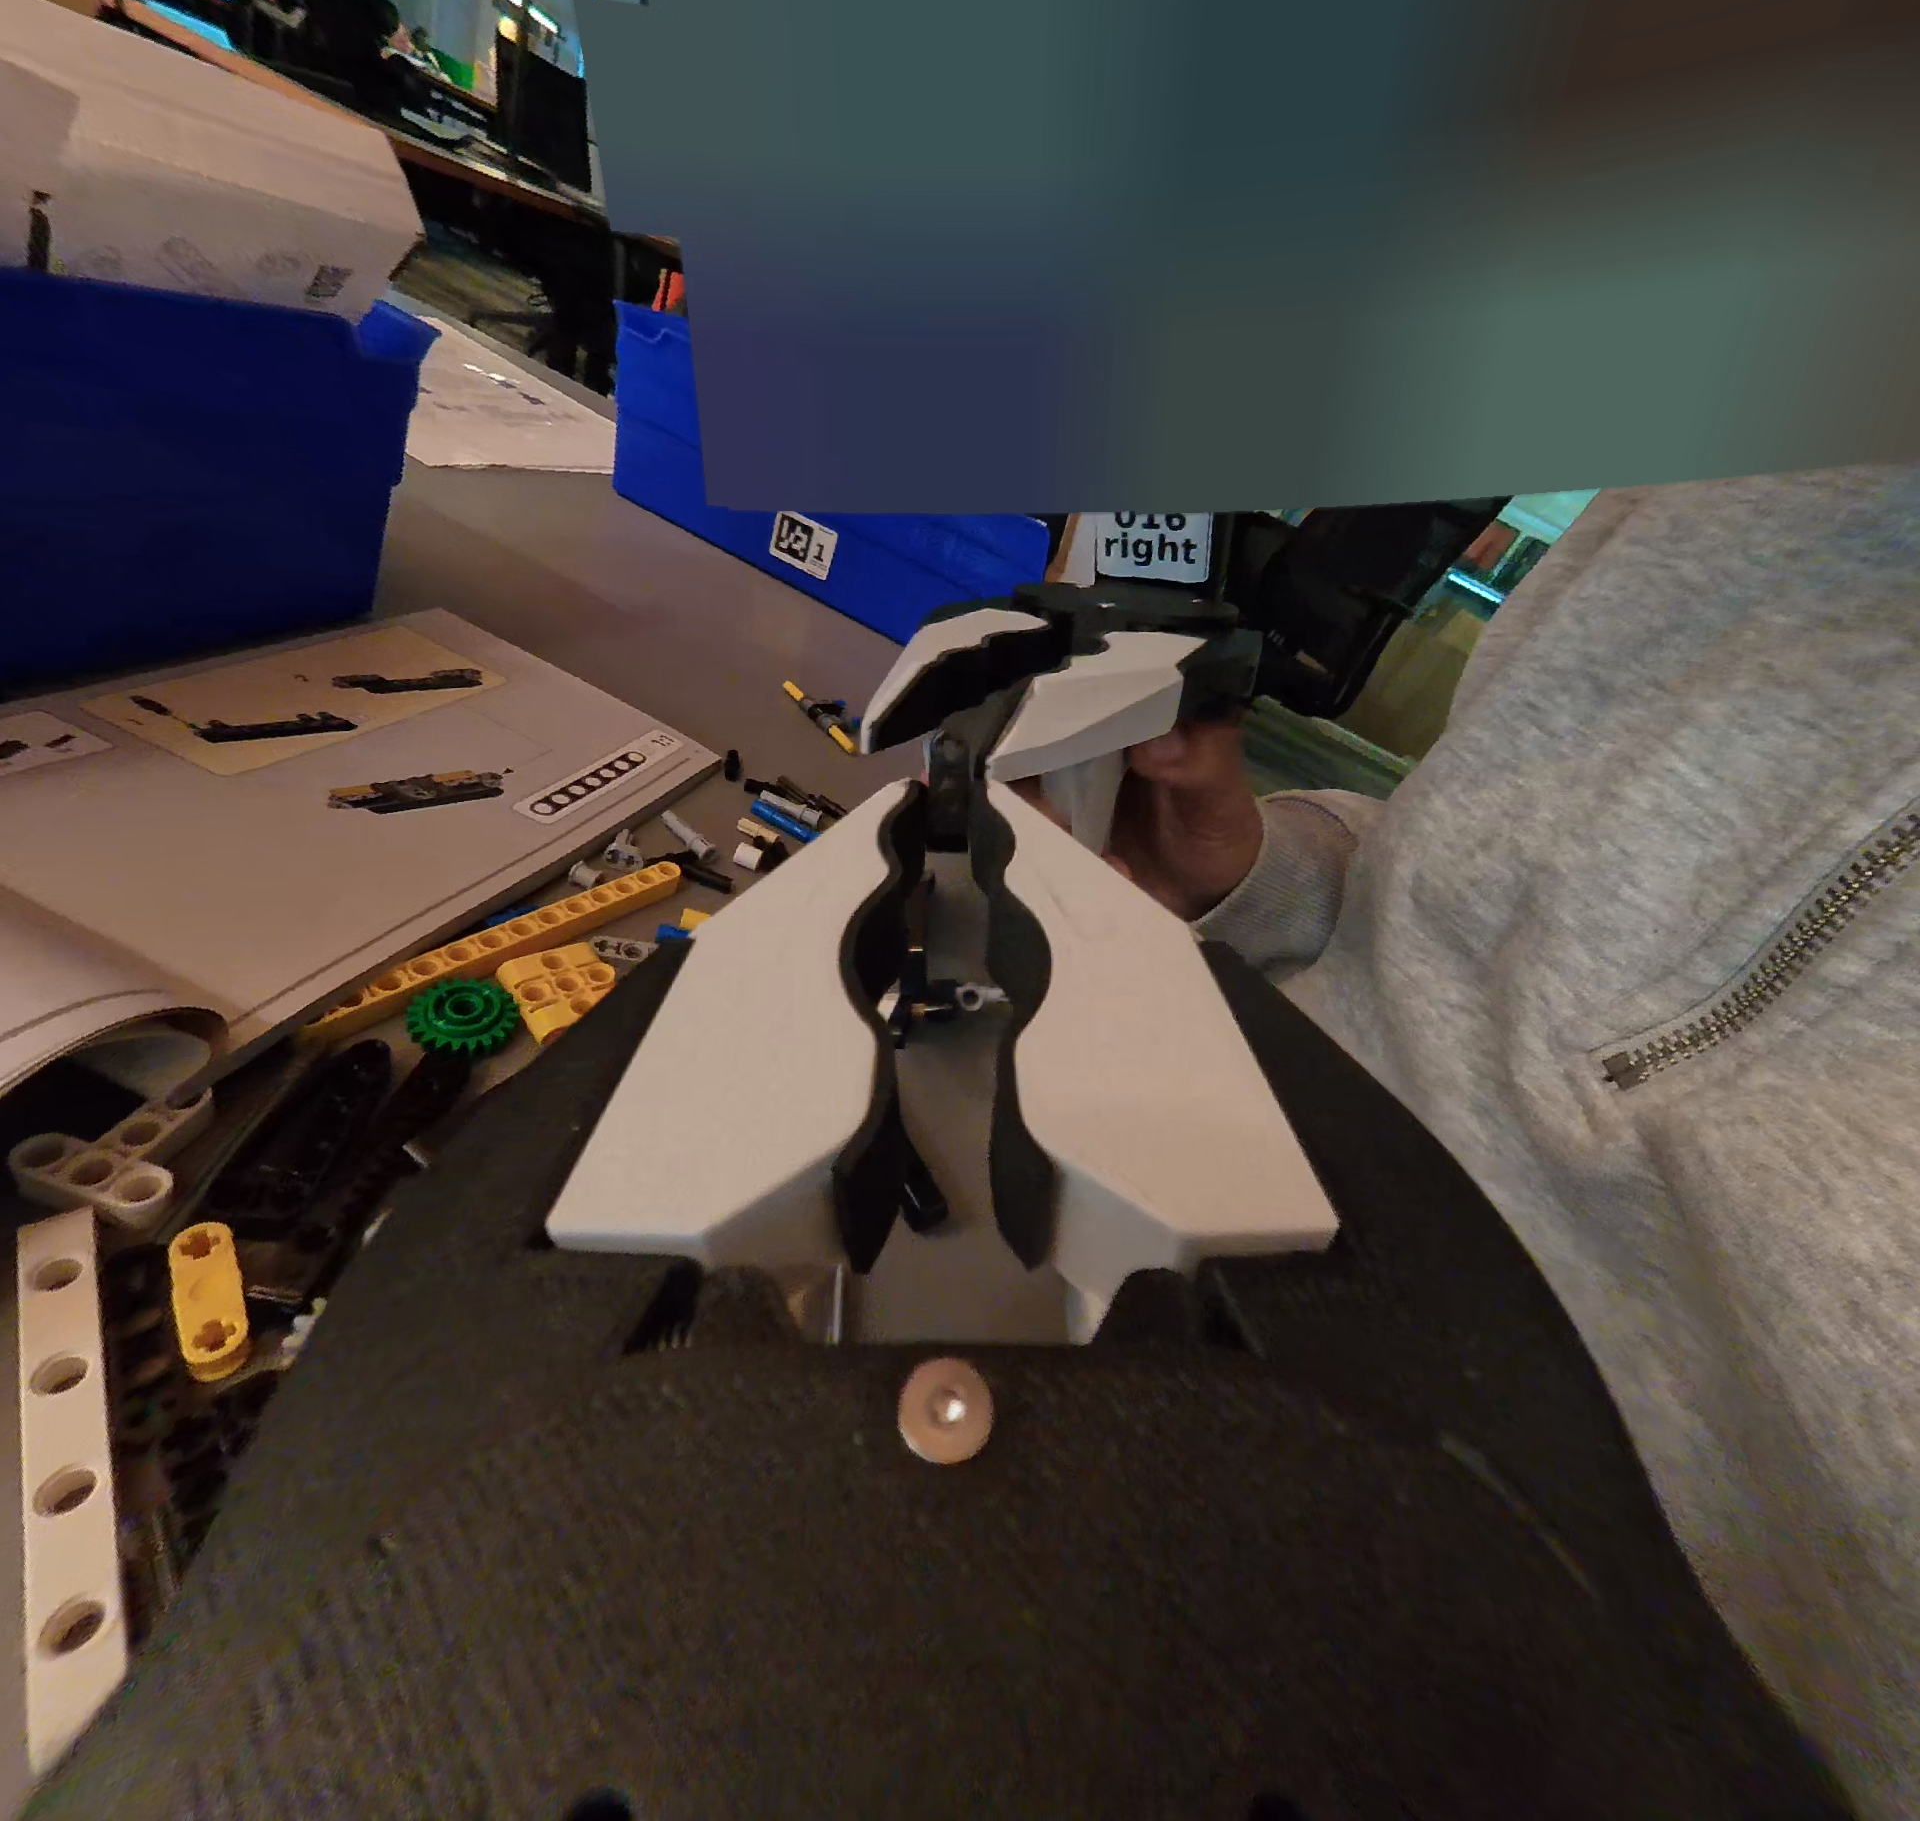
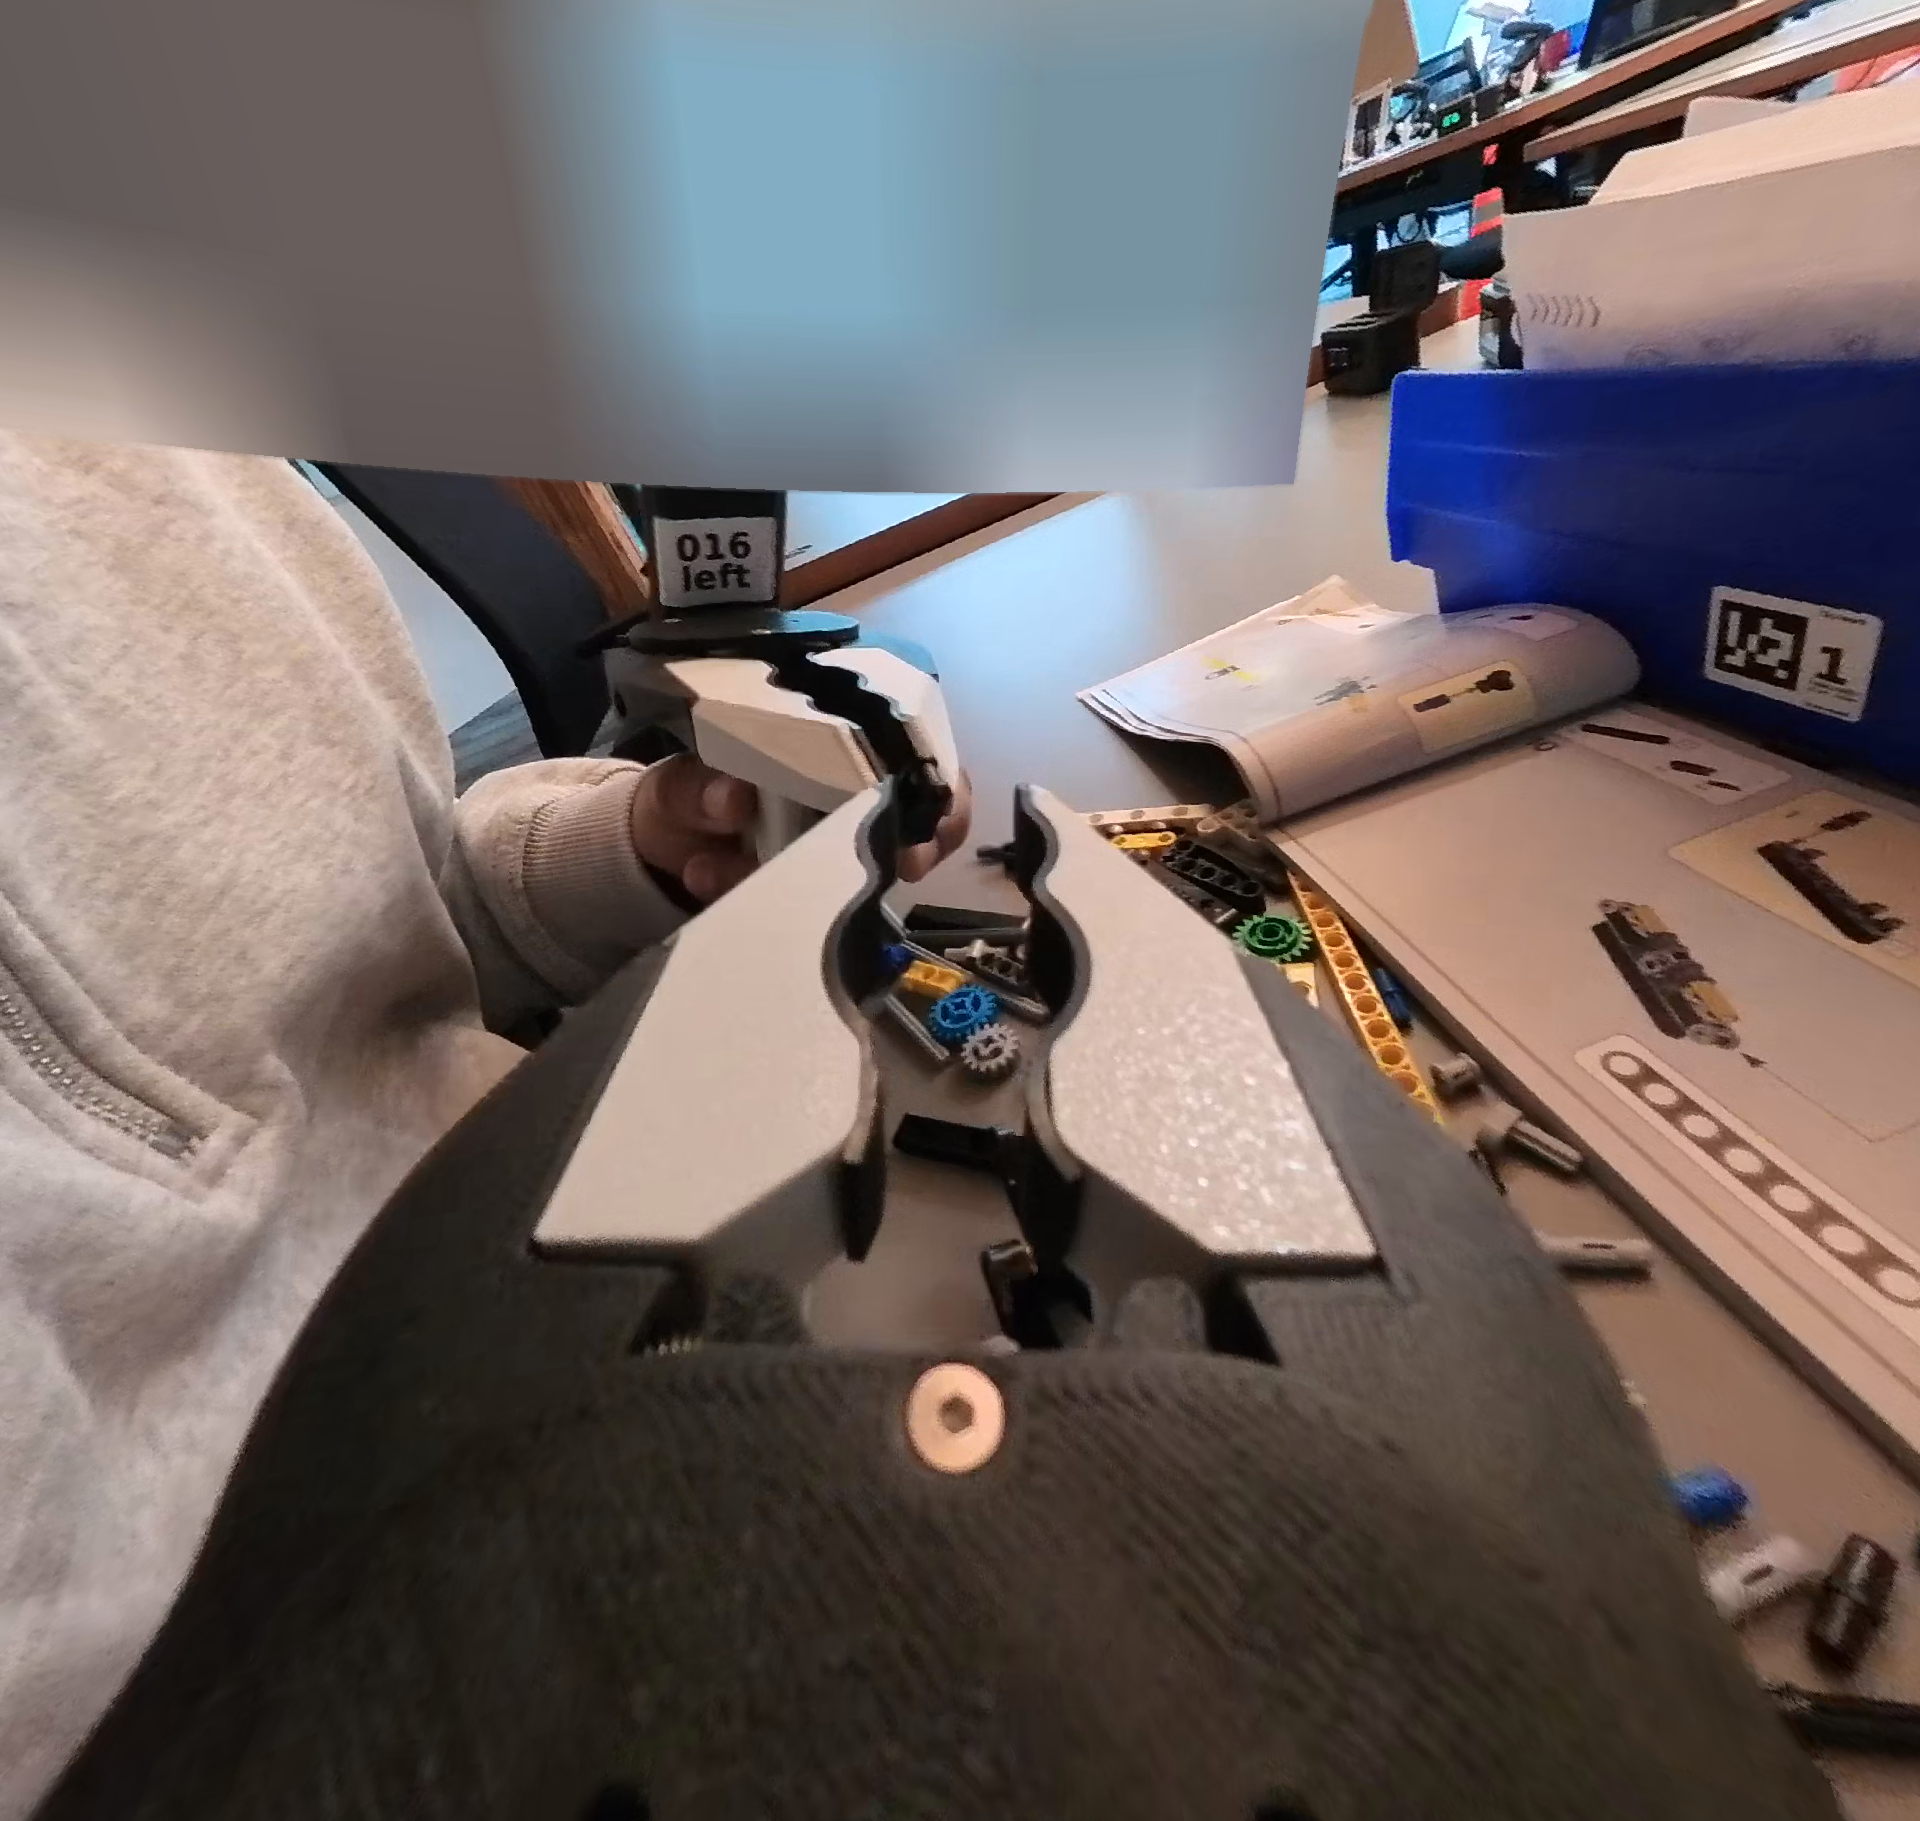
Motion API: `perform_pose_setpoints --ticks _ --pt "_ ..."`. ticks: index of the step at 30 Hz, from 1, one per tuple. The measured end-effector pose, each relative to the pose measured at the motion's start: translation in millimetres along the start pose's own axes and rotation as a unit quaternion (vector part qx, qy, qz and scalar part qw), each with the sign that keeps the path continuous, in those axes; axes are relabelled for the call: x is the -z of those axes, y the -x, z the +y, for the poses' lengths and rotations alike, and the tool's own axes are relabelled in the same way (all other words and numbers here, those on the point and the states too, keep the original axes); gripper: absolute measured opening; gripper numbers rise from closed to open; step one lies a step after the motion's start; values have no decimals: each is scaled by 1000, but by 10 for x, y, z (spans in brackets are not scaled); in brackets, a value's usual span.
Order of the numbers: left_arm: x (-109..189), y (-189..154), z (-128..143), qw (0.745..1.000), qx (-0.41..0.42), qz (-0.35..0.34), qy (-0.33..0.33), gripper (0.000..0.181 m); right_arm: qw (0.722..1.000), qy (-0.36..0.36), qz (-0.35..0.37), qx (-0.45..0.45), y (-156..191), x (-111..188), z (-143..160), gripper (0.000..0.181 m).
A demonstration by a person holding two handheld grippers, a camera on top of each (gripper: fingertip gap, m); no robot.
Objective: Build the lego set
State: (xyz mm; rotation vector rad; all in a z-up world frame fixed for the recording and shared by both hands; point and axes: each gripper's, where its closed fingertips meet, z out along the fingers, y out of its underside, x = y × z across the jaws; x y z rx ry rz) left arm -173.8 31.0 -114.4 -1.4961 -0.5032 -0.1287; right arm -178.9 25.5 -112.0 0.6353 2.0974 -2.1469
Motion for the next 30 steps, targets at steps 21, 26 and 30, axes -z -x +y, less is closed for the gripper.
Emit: perform_pose_setpoints --ticks 21,26,30 --pt "-9 34 25 1000 12 -1 4 5 999 -5 -24 -22 31 -10 10 13" --pt "-12 34 30 1000 15 2 4 5 999 -5 -26 -29 24 -12 14 15" --pt "-14 38 34 1000 19 3 4 5 999 -3 -27 -29 26 -12 15 14"
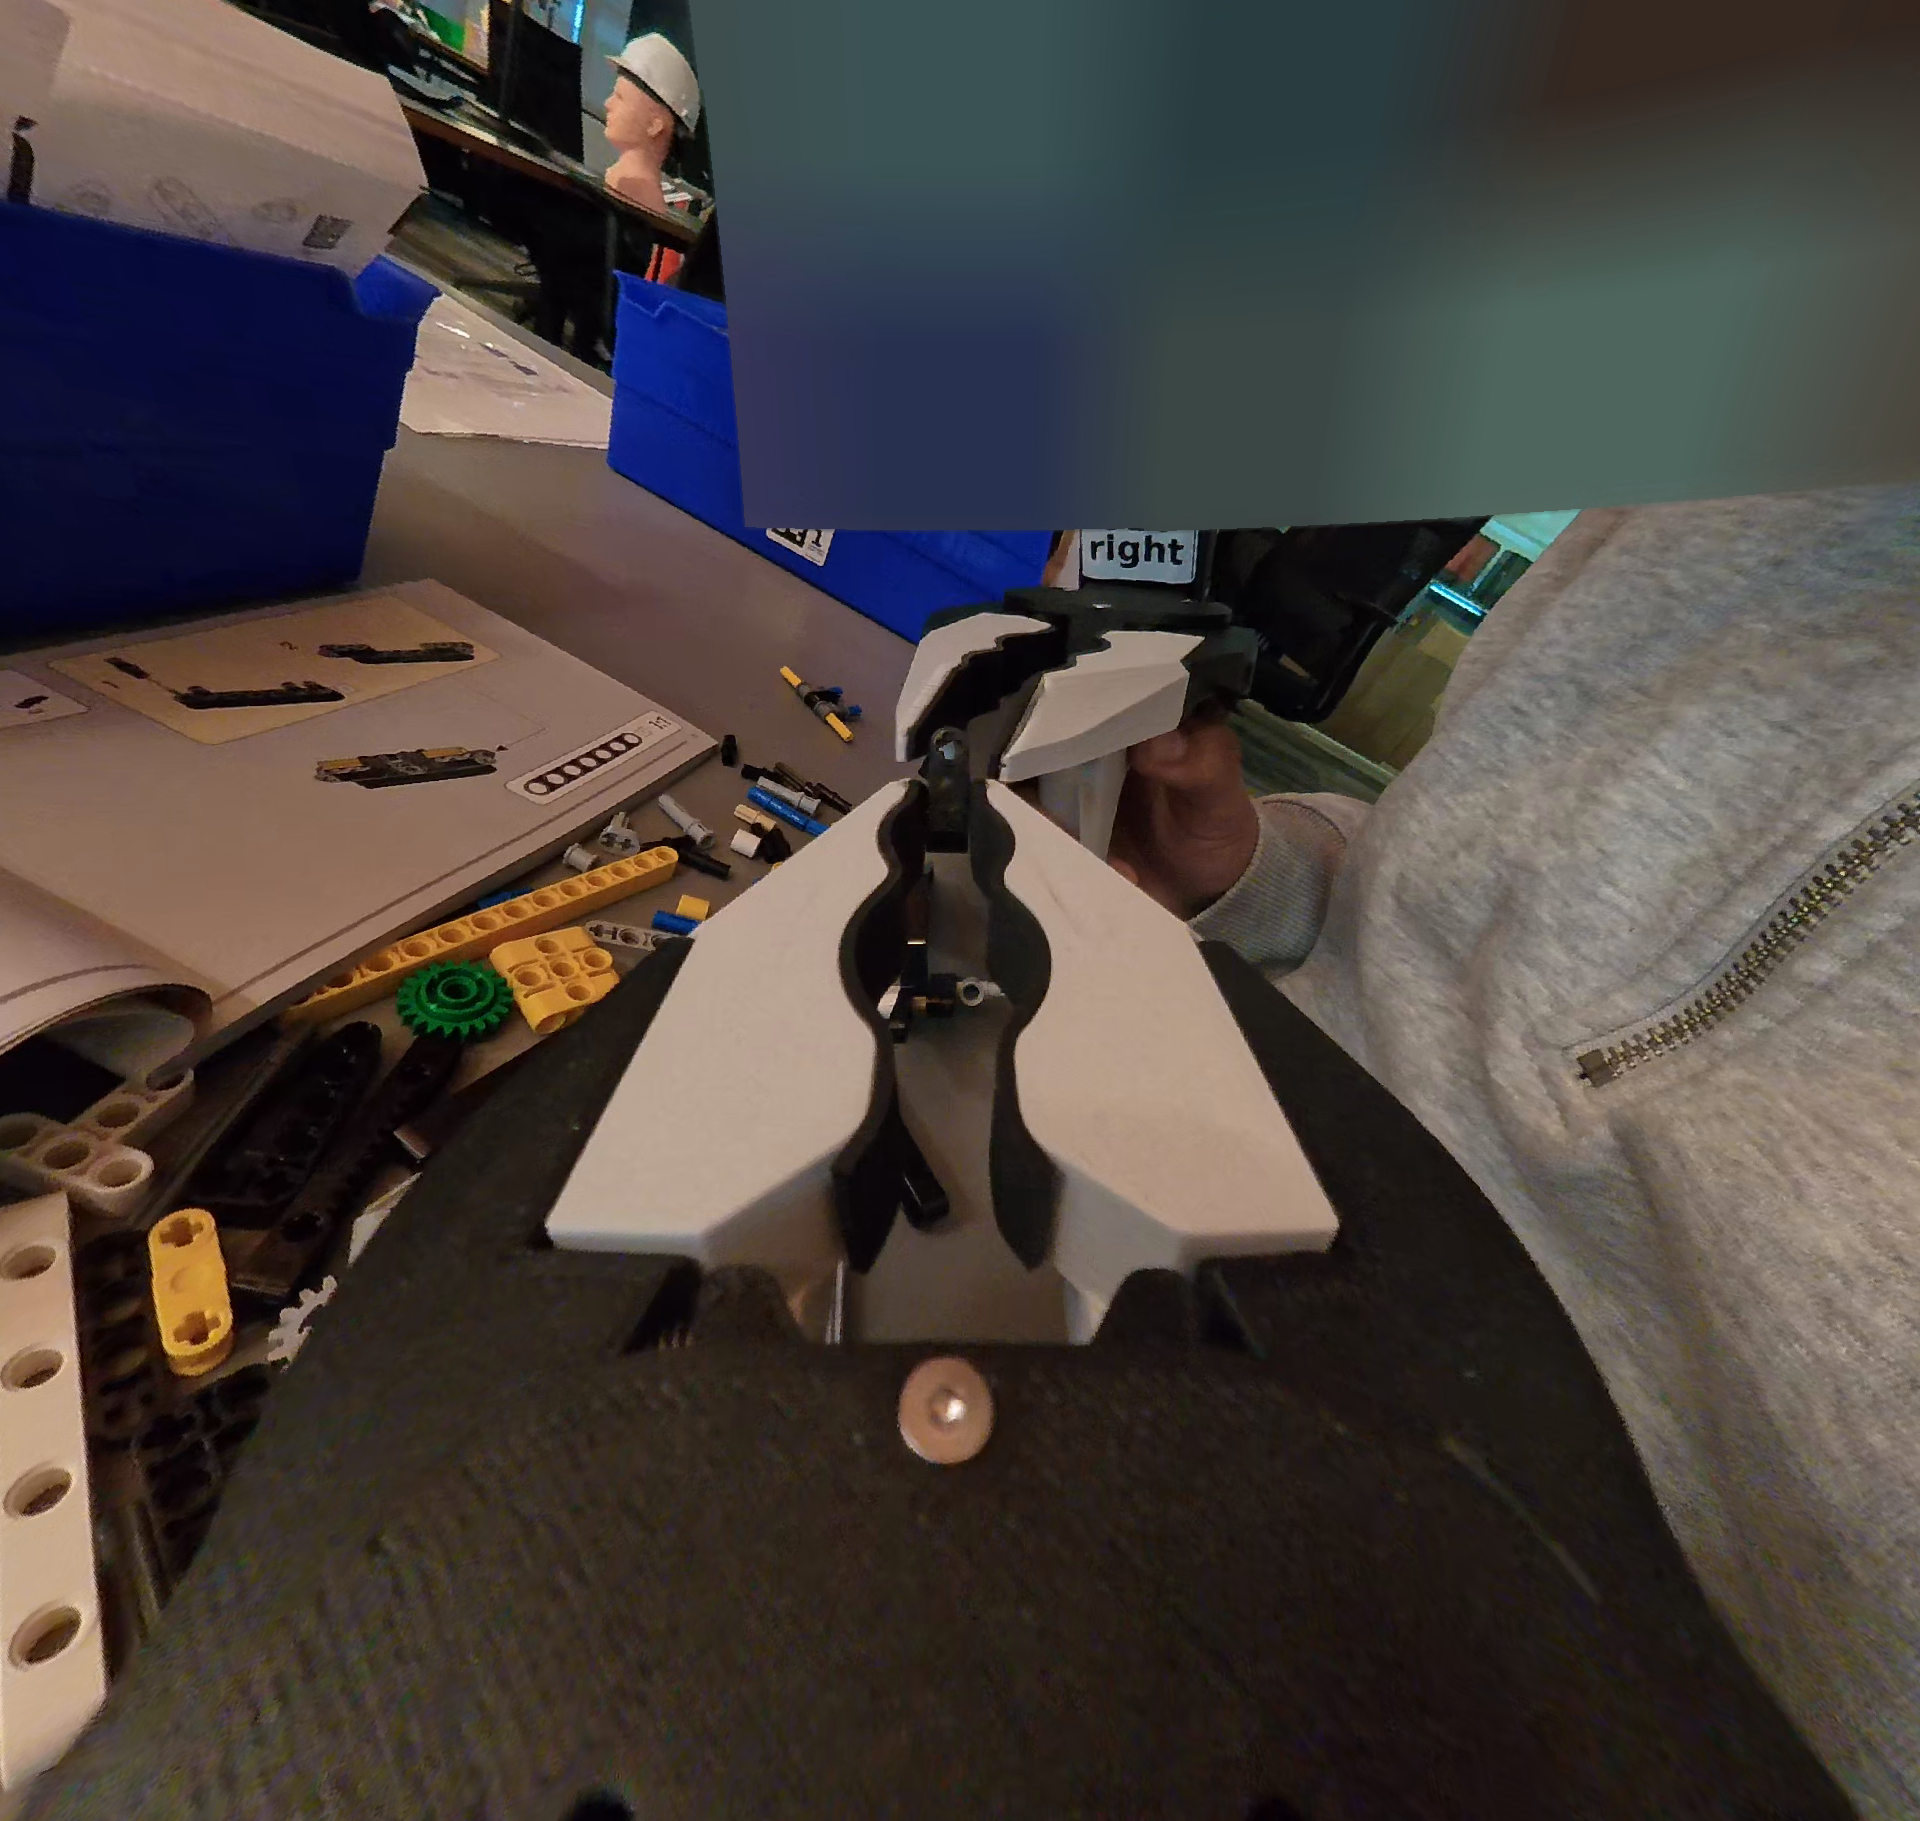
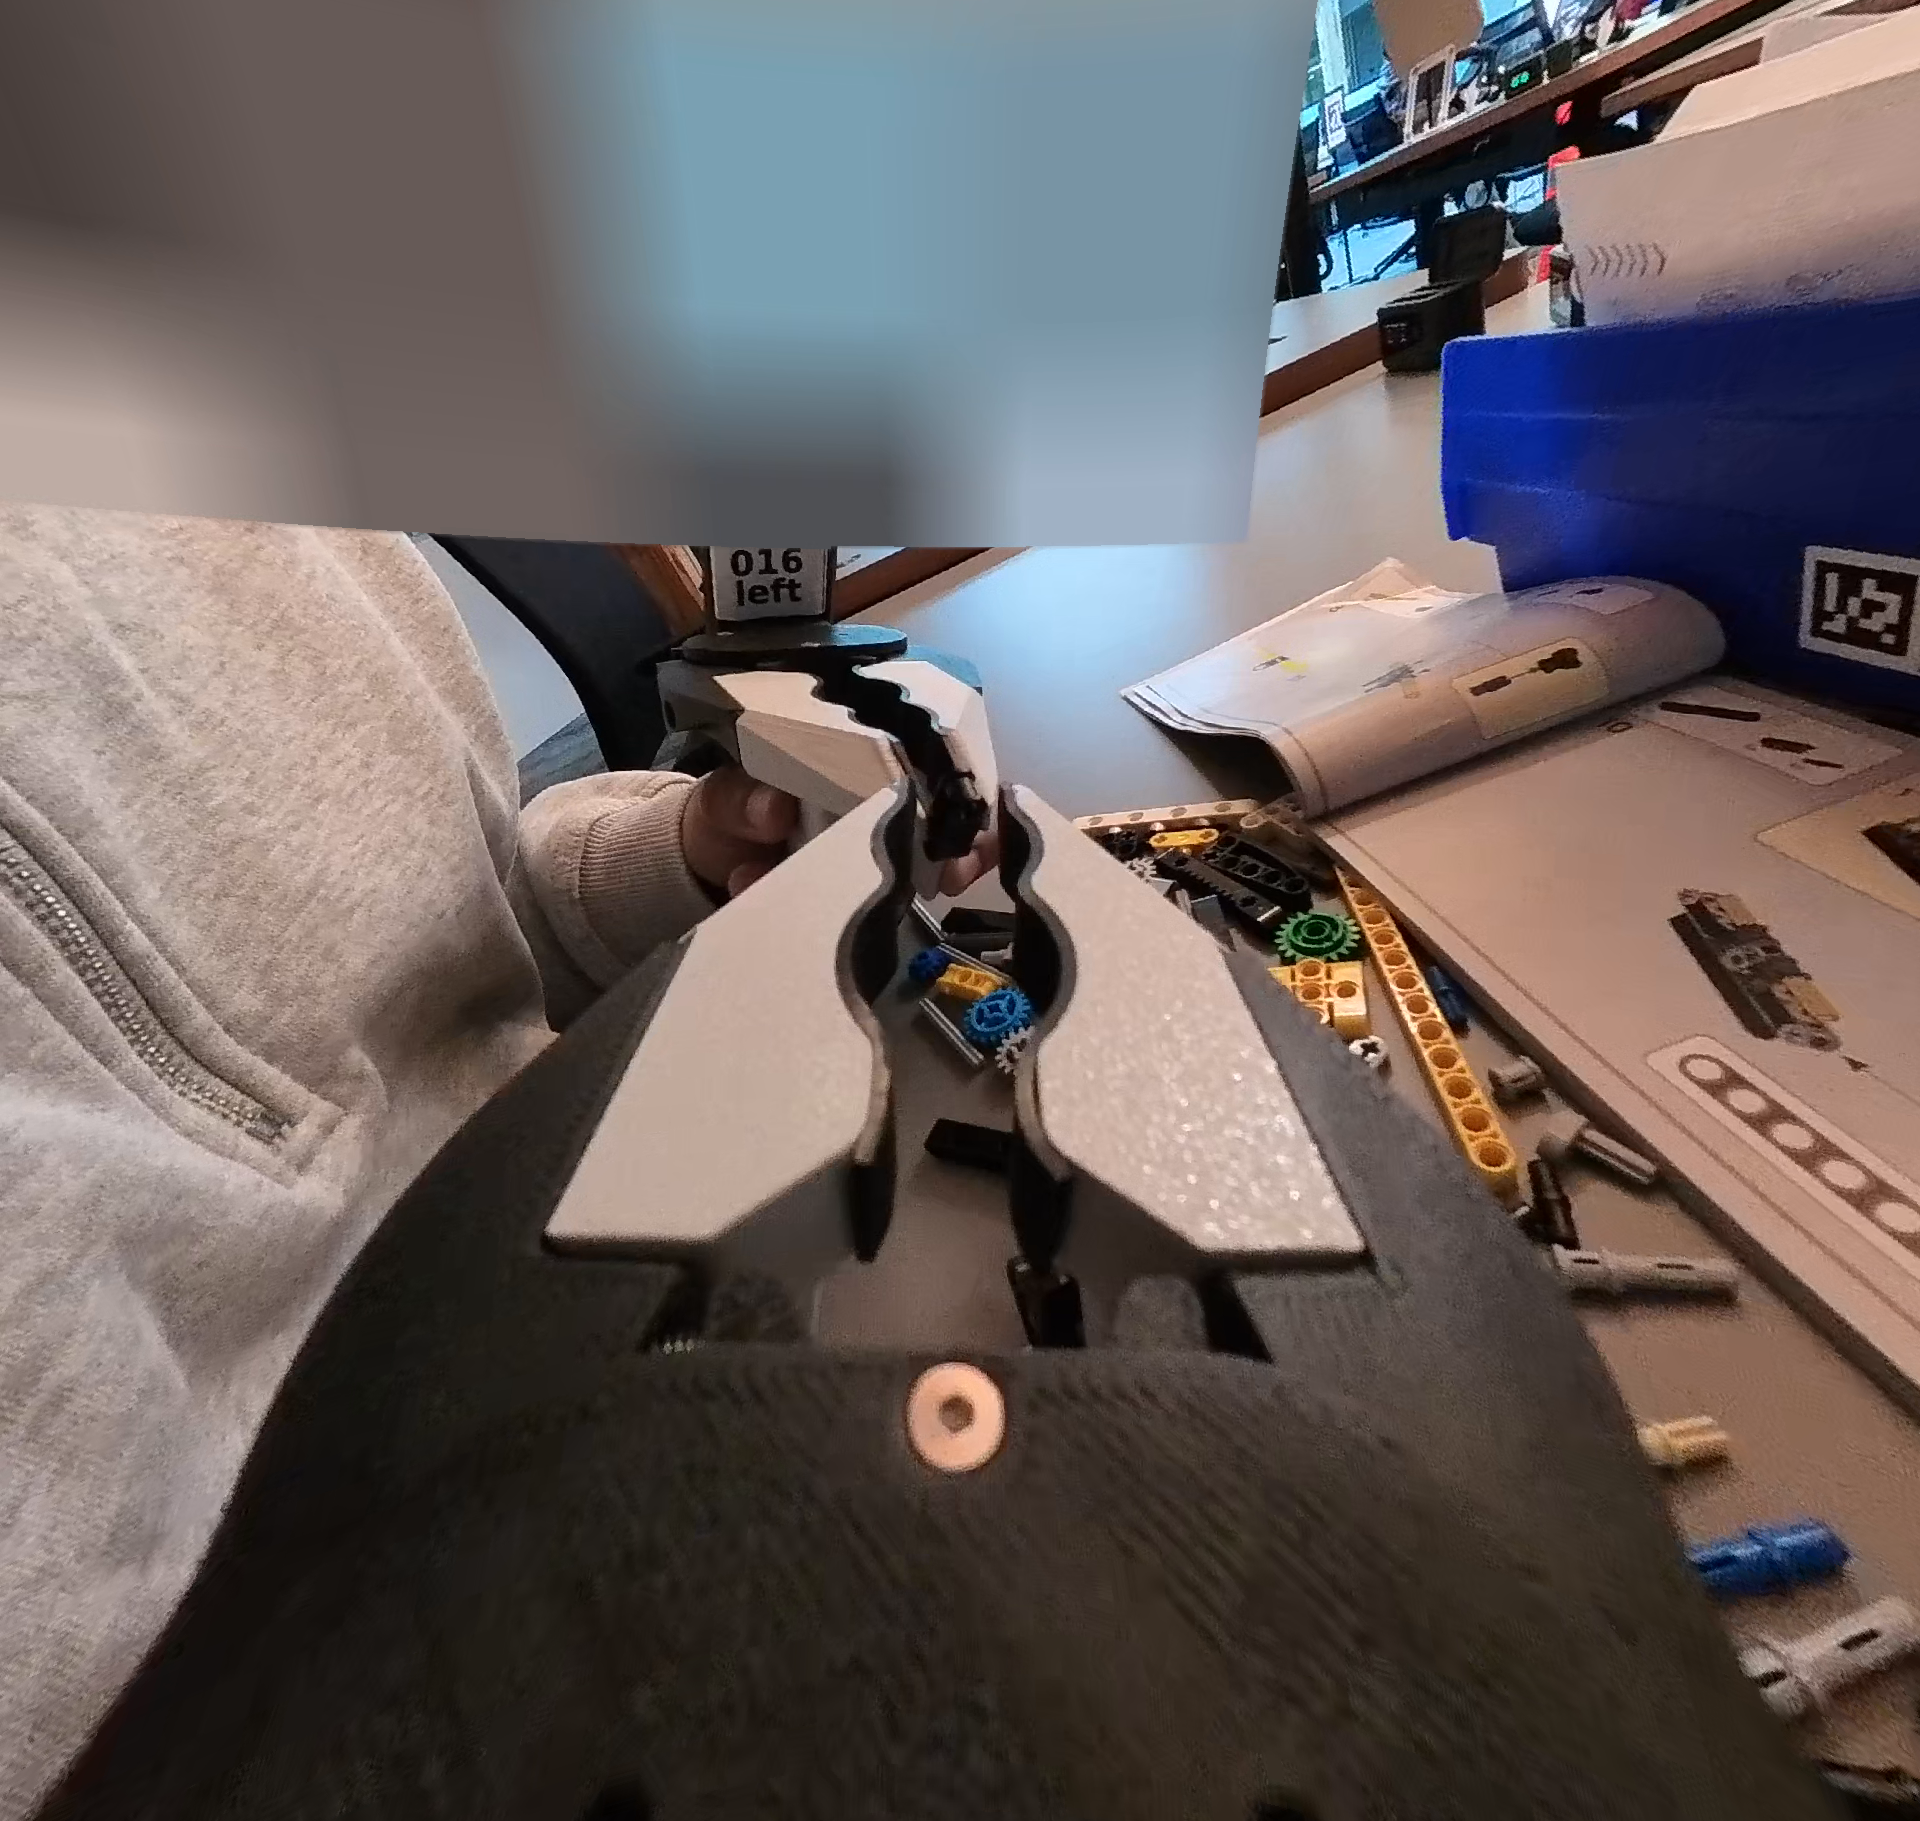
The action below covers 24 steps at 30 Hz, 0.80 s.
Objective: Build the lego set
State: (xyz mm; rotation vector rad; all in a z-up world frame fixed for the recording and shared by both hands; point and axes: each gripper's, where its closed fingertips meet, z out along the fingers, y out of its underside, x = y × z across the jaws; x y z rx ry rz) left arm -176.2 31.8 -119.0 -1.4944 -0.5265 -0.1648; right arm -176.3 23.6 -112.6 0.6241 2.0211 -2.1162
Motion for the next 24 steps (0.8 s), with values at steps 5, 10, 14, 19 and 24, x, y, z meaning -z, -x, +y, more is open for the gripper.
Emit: perform_pose_setpoints --ticks 5,10,14,19,24 --pt "-3 -3 4 1000 4 2 -1 5 1000 0 -3 -3 5 0 0 15" --pt "-3 -3 9 1000 7 4 0 5 1000 1 -5 -4 14 -4 2 14" --pt "-12 -15 32 1000 9 9 7 5 1000 4 -7 -5 25 -16 11 14" --pt "-24 -22 52 1000 -5 4 13 5 1000 7 -5 0 32 -26 16 12" --pt "-23 -27 44 1000 -1 6 11 5 1000 9 3 6 20 -24 16 8"
